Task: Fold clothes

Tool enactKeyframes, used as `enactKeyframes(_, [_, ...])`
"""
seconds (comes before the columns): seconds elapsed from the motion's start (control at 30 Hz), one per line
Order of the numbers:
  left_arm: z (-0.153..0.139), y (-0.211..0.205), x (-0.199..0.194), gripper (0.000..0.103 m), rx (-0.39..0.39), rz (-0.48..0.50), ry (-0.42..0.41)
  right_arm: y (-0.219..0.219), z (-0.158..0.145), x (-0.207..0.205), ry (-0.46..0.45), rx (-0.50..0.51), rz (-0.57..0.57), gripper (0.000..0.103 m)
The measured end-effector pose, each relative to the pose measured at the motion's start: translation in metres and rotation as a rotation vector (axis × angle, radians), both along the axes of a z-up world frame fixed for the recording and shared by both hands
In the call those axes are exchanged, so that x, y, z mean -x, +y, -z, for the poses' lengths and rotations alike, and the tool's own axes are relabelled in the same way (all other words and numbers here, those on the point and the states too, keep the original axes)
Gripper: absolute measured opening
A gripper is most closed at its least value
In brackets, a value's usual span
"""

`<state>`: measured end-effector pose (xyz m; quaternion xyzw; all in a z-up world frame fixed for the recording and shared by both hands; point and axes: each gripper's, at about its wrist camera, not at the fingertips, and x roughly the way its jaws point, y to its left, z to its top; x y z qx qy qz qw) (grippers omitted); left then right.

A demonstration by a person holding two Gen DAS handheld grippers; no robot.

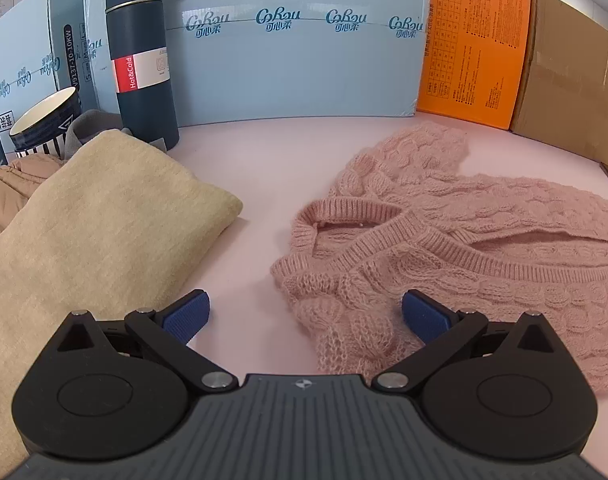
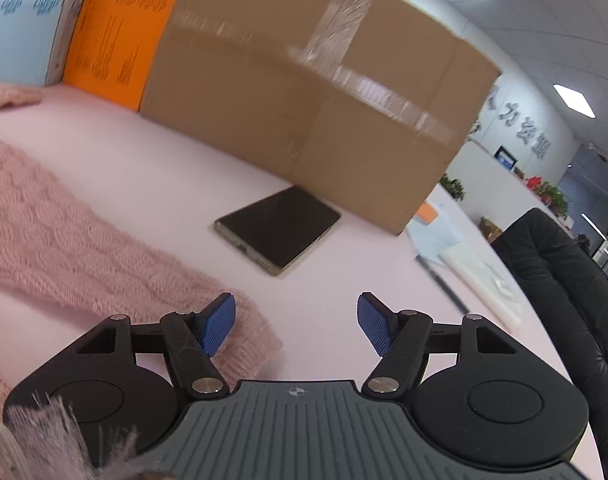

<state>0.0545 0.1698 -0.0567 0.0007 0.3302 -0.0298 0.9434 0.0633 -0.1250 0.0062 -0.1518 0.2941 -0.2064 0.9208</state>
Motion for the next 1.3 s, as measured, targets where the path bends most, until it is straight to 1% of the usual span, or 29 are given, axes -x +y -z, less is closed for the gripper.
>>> enactKeyframes(0.03, [-0.001,0.0,0.002,0.103,0.001,-0.004,-0.011,0.006,-0.01,0.009,-0.063,-0.01,-0.007,0.069])
enactKeyframes(0.07, [-0.002,0.0,0.003,0.103,-0.003,-0.008,-0.017,0.015,-0.019,0.018,-0.124,-0.035,-0.039,0.077])
enactKeyframes(0.1, [-0.002,0.0,0.004,0.103,-0.007,-0.013,-0.022,0.026,-0.029,0.027,-0.181,-0.072,-0.089,0.083])
enactKeyframes(0.13, [-0.003,0.0,0.004,0.103,-0.011,-0.017,-0.026,0.037,-0.036,0.034,-0.221,-0.114,-0.147,0.091])
enactKeyframes(0.2, [-0.002,-0.003,0.004,0.103,-0.032,-0.023,-0.019,0.067,-0.043,0.042,-0.241,-0.217,-0.315,0.093])
enactKeyframes(0.23, [-0.002,-0.004,0.003,0.103,-0.041,-0.025,-0.016,0.085,-0.043,0.045,-0.233,-0.266,-0.407,0.093])
enactKeyframes(0.3, [-0.002,-0.005,0.004,0.103,-0.052,-0.029,-0.016,0.124,-0.039,0.047,-0.175,-0.383,-0.621,0.093])
enactKeyframes(0.4, [-0.001,-0.007,0.003,0.103,-0.067,-0.033,-0.006,0.18,-0.026,0.046,-0.028,-0.534,-0.865,0.093])
enactKeyframes(0.47, [-0.001,-0.008,0.003,0.103,-0.072,-0.033,-0.006,0.212,-0.015,0.045,0.096,-0.654,-0.981,0.093])
enactKeyframes(0.5, [-0.001,-0.008,0.004,0.103,-0.072,-0.033,-0.007,0.225,-0.01,0.044,0.149,-0.724,-1.01,0.093])
enactKeyframes(0.53, [-0.001,-0.008,0.004,0.103,-0.072,-0.034,-0.008,0.236,-0.005,0.042,0.197,-0.778,-1.018,0.093])
enactKeyframes(0.57, [-0.001,-0.008,0.004,0.103,-0.071,-0.035,-0.009,0.244,0.0,0.039,0.236,-0.809,-1.02,0.093])
enactKeyframes(0.63, [-0.001,-0.007,0.004,0.103,-0.071,-0.038,-0.011,0.26,0.007,0.036,0.286,-0.844,-1.034,0.093])
enactKeyframes(0.73, [-0.001,-0.007,0.004,0.103,-0.072,-0.05,-0.012,0.277,0.014,0.033,0.313,-0.872,-1.068,0.091])
enactKeyframes(0.83, [-0.001,-0.006,0.004,0.103,-0.079,-0.07,-0.012,0.287,0.018,0.031,0.318,-0.878,-1.066,0.089])
enactKeyframes(0.9, [-0.001,-0.006,0.004,0.103,-0.081,-0.075,-0.013,0.292,0.019,0.03,0.325,-0.882,-1.065,0.071])
enactKeyframes(0.93, [-0.001,-0.006,0.004,0.103,-0.083,-0.075,-0.014,0.293,0.019,0.029,0.338,-0.894,-1.065,0.054])
enactKeyframes(0.97, [-0.001,-0.007,0.004,0.103,-0.086,-0.075,-0.016,0.295,0.021,0.027,0.353,-0.912,-1.063,0.046])
enactKeyframes(1.1, [-0.001,-0.008,0.005,0.103,-0.093,-0.076,-0.02,0.296,0.025,0.025,0.386,-0.993,-1.063,0.044])
enactKeyframes(1.13, [-0.001,-0.008,0.005,0.103,-0.093,-0.076,-0.021,0.297,0.025,0.026,0.395,-1.008,-1.07,0.04])
enactKeyframes(1.17, [-0.001,-0.008,0.005,0.103,-0.093,-0.077,-0.022,0.298,0.025,0.028,0.401,-1.012,-1.08,0.035])
enactKeyframes(1.3, [-0.002,-0.008,0.006,0.103,-0.097,-0.079,-0.024,0.303,0.024,0.035,0.416,-1.016,-1.108,0.033])
